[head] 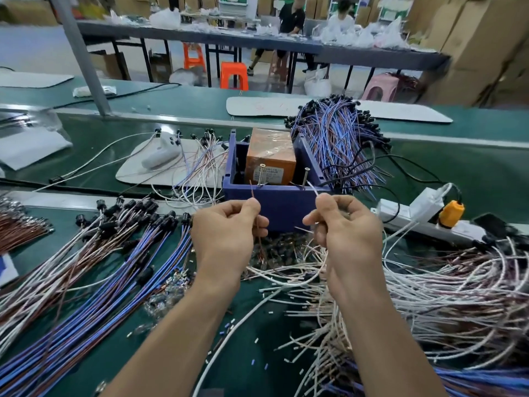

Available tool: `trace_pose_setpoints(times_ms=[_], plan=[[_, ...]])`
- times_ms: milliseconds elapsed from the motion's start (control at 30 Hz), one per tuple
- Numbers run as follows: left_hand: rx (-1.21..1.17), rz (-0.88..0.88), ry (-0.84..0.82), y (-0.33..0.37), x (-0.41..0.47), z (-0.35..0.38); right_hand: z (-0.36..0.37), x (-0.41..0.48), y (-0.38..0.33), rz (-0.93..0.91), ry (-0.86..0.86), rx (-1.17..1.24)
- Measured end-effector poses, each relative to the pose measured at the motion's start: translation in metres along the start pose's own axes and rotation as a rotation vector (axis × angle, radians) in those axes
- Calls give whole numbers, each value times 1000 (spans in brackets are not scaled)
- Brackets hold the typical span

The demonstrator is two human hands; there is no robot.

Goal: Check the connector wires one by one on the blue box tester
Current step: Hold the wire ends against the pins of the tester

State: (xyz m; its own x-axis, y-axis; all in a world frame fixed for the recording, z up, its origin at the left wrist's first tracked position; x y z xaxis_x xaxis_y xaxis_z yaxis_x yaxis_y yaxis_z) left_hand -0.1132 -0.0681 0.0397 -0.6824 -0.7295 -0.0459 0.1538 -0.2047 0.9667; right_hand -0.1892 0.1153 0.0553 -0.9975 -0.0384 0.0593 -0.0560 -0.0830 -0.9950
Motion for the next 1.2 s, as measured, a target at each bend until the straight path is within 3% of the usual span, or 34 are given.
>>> trace_pose_setpoints(times_ms=[400, 1200], plan=[[39, 22, -15, -5, 7, 6, -3, 14, -4, -2, -104, -84], [43, 29, -54, -5, 9, 8, -21, 33, -12, -146, 153, -473]])
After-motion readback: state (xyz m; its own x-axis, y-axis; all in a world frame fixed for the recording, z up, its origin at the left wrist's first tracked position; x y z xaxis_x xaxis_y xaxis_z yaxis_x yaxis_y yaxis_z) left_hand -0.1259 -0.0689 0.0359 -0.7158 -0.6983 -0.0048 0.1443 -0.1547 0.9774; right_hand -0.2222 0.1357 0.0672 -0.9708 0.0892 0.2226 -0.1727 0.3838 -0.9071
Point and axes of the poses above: each hand's wrist, its own x-axis towards the middle knuckle, its own z-axis out of the palm, y = z × x, the point moved 7 cm from there along x, towards the middle knuckle, and after that the axes turned 11 degrees about -x, right-handed, at the moved point
